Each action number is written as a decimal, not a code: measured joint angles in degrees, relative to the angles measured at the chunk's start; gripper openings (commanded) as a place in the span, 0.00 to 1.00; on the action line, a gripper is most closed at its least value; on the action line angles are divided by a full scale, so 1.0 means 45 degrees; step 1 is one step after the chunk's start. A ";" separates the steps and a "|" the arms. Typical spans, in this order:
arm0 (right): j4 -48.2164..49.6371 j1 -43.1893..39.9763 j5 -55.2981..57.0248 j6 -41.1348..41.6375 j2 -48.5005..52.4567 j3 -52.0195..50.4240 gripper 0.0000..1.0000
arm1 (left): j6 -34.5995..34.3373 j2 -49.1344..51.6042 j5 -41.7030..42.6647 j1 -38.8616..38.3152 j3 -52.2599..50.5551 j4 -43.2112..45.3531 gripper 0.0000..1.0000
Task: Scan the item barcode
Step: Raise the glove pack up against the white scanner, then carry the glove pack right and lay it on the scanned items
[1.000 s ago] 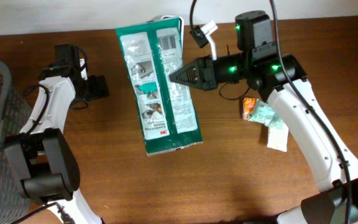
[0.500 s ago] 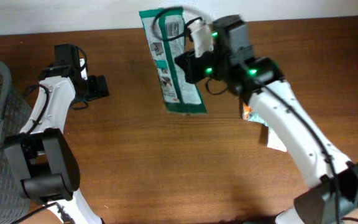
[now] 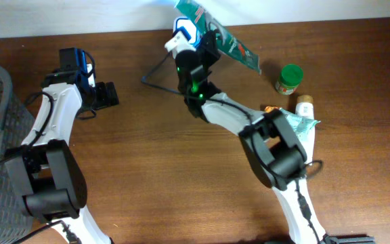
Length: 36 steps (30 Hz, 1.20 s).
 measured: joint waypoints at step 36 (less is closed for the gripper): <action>-0.0053 -0.0272 -0.1277 -0.2108 0.1447 0.0835 0.04 | 0.0000 0.0000 0.0005 0.0000 0.0000 -0.0005 0.99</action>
